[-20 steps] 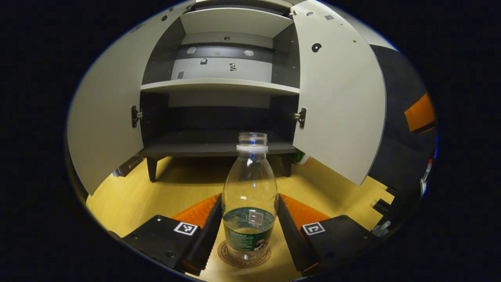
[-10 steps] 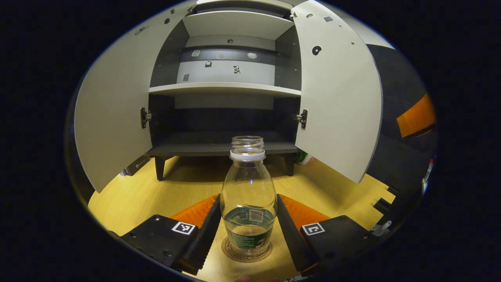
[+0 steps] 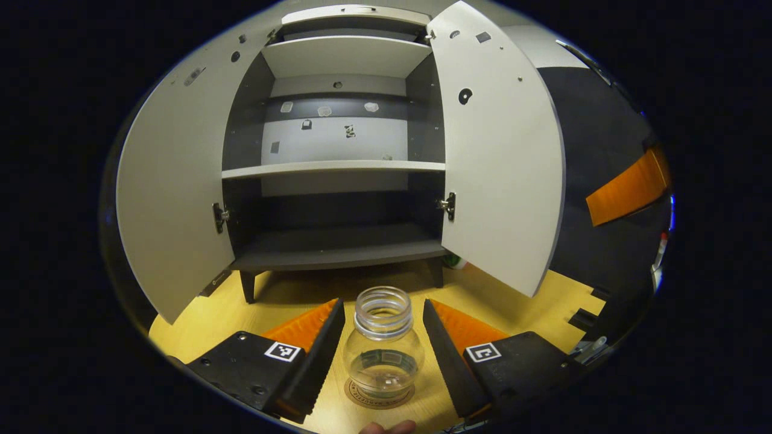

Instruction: Grasp the bottle in the cabinet with the left hand and place it on the coaster, then close the right door with the right hand and the left door with the left hand.

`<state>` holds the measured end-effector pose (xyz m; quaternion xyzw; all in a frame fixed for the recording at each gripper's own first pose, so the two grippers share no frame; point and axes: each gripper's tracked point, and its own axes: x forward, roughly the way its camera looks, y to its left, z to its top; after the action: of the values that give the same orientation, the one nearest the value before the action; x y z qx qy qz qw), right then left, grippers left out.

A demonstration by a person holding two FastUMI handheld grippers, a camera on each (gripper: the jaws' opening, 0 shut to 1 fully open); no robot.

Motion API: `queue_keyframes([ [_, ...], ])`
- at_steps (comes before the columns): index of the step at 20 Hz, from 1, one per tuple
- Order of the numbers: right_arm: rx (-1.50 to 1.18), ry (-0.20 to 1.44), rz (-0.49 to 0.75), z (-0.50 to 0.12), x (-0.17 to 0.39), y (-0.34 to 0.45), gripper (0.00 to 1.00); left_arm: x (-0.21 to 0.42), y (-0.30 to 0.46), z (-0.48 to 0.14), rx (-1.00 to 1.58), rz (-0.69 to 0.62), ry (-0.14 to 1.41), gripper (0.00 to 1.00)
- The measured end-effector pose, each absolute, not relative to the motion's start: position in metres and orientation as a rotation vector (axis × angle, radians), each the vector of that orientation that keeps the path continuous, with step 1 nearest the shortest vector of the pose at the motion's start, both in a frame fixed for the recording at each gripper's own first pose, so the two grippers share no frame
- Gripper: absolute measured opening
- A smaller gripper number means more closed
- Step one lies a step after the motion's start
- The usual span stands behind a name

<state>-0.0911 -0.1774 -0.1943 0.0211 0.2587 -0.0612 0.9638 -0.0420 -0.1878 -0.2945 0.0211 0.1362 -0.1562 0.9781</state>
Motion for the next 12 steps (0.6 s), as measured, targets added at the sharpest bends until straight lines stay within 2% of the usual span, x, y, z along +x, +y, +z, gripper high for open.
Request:
queue_keyframes([
  [7, 0.069, 0.414, -0.148, -0.146, -0.088, -0.202, 1.0, -0.036, -0.189, -0.242, 0.054, -0.311, 0.213, 0.84],
  [8, 0.076, 0.387, -0.148, -0.133, -0.085, -0.208, 0.96, -0.035, -0.189, -0.23, 0.048, -0.307, 0.202, 0.84],
  [12, 0.085, 0.26, -0.162, -0.081, -0.069, -0.235, 1.0, -0.025, -0.189, -0.172, 0.011, -0.288, 0.15, 0.84],
])
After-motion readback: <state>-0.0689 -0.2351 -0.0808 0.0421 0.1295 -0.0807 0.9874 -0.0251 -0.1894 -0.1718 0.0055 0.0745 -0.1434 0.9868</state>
